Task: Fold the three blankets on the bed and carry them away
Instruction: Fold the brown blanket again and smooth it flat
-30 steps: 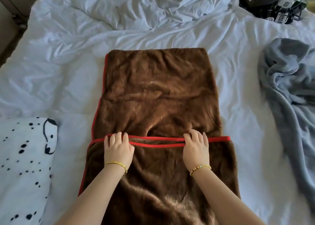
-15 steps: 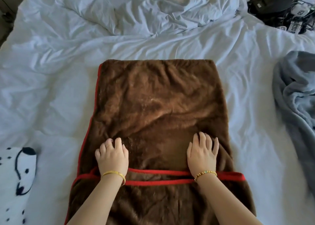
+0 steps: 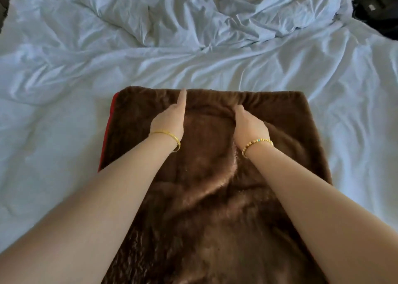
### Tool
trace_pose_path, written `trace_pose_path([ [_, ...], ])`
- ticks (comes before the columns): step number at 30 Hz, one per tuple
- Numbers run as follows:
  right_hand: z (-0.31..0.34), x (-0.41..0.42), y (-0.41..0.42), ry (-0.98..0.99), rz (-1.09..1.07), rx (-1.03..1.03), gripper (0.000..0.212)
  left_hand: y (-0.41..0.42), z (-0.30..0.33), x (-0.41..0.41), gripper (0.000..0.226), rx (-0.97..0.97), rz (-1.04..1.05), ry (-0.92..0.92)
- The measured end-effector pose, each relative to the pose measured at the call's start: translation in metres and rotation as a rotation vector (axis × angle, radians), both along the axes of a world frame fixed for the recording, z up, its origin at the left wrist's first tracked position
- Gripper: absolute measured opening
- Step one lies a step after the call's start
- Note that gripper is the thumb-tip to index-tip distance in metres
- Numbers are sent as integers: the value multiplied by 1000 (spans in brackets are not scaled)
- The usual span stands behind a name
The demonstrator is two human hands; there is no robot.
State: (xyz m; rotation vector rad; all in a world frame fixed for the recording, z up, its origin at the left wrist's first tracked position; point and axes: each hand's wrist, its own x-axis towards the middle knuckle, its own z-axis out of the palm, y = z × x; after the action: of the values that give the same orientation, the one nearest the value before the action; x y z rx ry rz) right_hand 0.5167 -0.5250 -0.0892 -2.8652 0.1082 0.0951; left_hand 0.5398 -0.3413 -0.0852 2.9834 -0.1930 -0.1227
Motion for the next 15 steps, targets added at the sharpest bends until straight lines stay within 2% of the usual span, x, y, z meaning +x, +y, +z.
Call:
trace_pose_path([
  [4, -1, 50, -13, 147, -187, 50, 58, 9, -5, 51, 95, 43, 64, 168],
  [7, -10, 59, -10, 170, -218, -65, 43, 8, -16, 60, 81, 122, 120, 238],
  [9, -18, 47, -5, 91, -202, -215, 37, 10, -22, 53, 64, 338, 82, 137],
  [11, -25, 34, -6, 4, -195, -276, 33, 16, -26, 46, 60, 506, 17, 22],
  [13, -27, 25, -14, -70, -160, -285, 28, 21, -26, 42, 61, 555, -27, -18],
  [15, -23, 18, -21, -150, -72, -313, 26, 23, -21, 35, 45, 517, -54, -62],
])
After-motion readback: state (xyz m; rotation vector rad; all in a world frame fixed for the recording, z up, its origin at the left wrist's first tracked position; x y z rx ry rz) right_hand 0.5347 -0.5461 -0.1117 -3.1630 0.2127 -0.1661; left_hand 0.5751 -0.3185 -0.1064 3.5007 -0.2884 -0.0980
